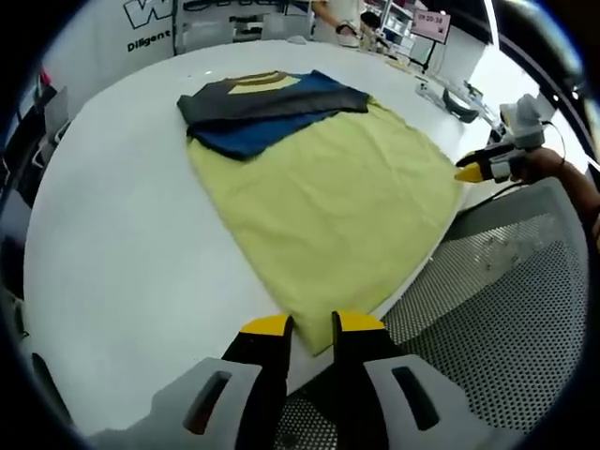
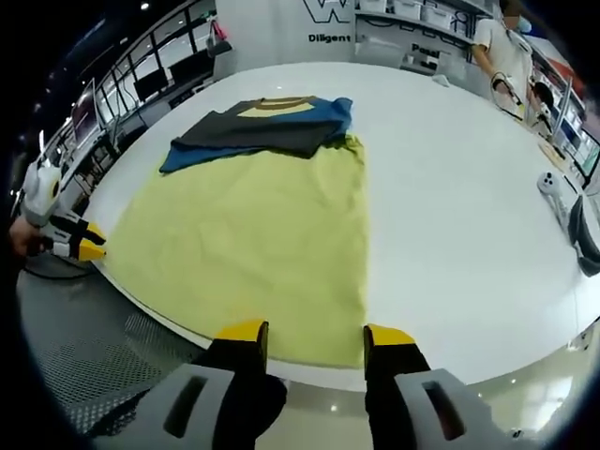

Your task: Fold the garment on the visible template until the final outline fits inside the template.

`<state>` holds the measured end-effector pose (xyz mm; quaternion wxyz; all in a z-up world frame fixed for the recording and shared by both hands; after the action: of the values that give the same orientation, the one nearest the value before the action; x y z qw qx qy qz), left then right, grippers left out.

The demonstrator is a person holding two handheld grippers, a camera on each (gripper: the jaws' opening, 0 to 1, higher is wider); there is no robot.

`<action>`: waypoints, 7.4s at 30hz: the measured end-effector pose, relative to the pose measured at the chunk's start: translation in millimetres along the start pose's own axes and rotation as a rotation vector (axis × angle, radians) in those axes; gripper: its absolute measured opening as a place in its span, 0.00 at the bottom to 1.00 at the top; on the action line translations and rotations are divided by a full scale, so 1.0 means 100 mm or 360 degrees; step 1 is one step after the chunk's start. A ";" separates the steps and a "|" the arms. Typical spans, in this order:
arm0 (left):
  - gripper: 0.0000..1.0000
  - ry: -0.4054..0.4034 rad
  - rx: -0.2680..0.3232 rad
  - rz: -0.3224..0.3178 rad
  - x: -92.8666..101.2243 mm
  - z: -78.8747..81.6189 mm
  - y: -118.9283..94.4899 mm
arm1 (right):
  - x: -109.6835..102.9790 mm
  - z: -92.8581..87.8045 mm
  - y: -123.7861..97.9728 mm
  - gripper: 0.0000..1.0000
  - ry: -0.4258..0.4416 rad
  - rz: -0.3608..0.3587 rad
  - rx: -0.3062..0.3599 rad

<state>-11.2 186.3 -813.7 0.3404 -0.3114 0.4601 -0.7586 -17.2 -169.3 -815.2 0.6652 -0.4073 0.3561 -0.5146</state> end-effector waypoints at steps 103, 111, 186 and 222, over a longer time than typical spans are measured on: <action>0.03 -0.0066 0.0918 0.0305 -0.60 1.39 -0.87 | 0.17 1.54 -0.33 0.00 -0.0179 -0.0259 0.0586; 0.03 -0.0091 0.0984 0.0347 -0.76 1.57 -0.92 | 0.15 1.84 -0.34 0.00 -0.0316 -0.0289 0.0659; 0.03 0.0122 0.0613 0.0541 -1.99 2.76 0.42 | 0.56 3.17 1.02 0.00 -0.0489 -0.0304 0.0604; 0.04 0.0378 0.0565 0.0499 -2.09 2.78 0.73 | 0.74 3.20 1.38 0.17 -0.0619 -0.0199 0.0505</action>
<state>344.0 193.3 -806.7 0.4467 -0.0804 0.3992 -0.7966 338.7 -166.7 -811.7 0.7436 -0.4102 0.1104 -0.5162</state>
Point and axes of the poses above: the point that each gripper's makers call its tool centre point, and the gripper's own axes: y roughly forward along the fingers, x roughly to its right, z roughly out of its top, the point moved 4 cm from there along -y, roughly backward along the fingers, and after that the axes turned 8 degrees about -x, right-handed, at the moved point
